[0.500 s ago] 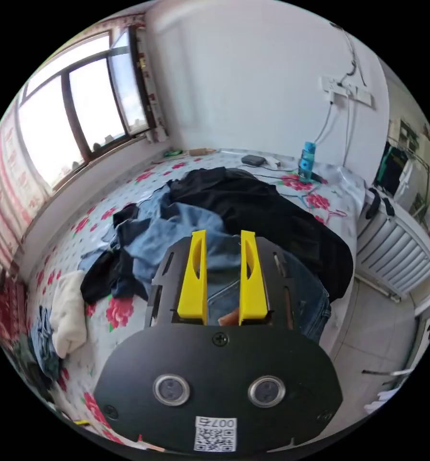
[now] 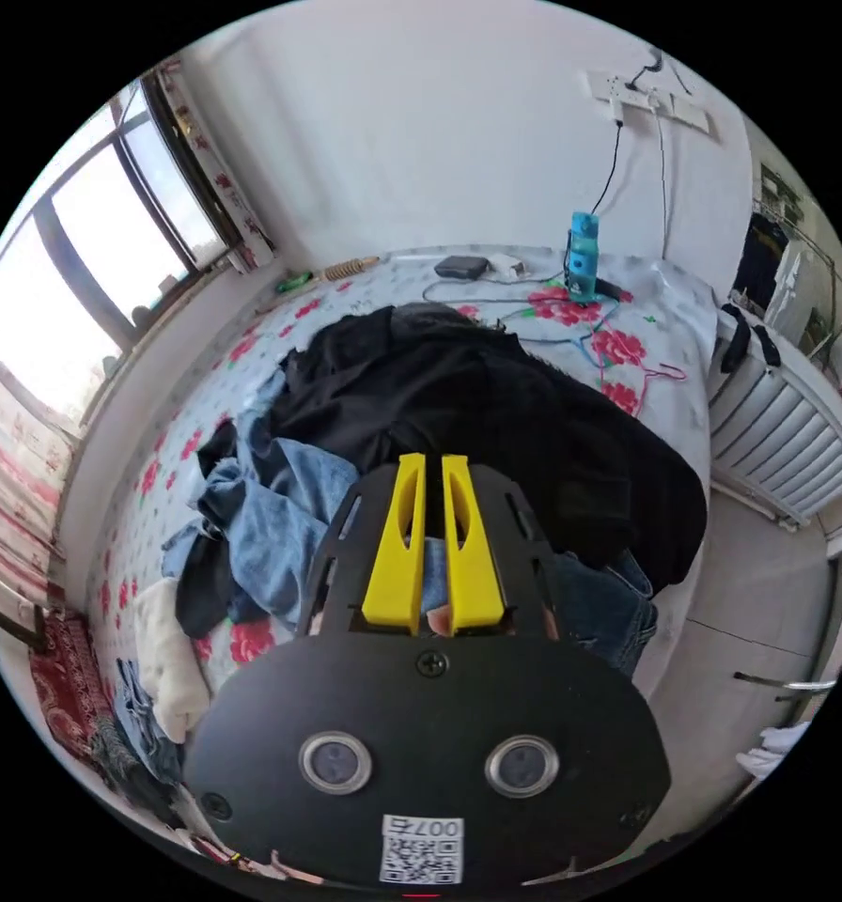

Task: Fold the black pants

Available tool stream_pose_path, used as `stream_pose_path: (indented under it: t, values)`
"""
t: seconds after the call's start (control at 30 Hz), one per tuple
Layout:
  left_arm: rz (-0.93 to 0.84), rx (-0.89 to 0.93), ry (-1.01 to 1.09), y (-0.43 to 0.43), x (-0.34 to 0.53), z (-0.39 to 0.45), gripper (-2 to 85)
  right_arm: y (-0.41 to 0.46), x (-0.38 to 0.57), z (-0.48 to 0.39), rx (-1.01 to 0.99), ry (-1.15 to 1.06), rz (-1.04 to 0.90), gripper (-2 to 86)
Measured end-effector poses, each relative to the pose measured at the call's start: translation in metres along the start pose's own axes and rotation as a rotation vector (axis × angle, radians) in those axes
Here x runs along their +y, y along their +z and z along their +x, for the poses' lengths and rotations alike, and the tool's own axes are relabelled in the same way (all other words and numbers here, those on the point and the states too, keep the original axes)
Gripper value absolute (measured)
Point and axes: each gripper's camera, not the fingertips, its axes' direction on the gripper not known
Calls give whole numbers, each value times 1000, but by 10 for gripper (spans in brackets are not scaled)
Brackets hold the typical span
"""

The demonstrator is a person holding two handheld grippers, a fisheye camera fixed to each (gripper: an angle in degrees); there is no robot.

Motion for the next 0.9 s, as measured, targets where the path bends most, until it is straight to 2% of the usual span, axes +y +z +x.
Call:
stream_pose_path:
  t: [0.2,0.33,0.43,0.5,0.6,0.67,0.73,0.83,0.9]
  values:
    - [54,145,83,1,37,-7,-10,-114,6,1,-348,-13,217,10]
    - [105,201,144,-5,73,-27,-10,-200,-4,-23,-419,-116,301,7]
    - [164,259,126,-10,104,-55,-10,-288,0,-42,-445,-258,441,6]
    - [201,290,102,-12,124,-73,-10,-352,16,-44,-532,-322,562,6]
    - [262,343,79,-13,158,-98,-10,-412,38,-41,-564,-401,663,7]
    - [304,375,70,-13,185,-116,-10,-435,47,-37,-512,-424,679,7]
    - [332,398,70,-12,204,-129,-10,-443,50,-20,-540,-382,654,7]
    - [363,446,64,-6,235,-154,-10,-414,46,33,-684,-153,478,6]
    - [380,480,50,0,253,-171,-10,-373,57,79,-755,85,333,5]
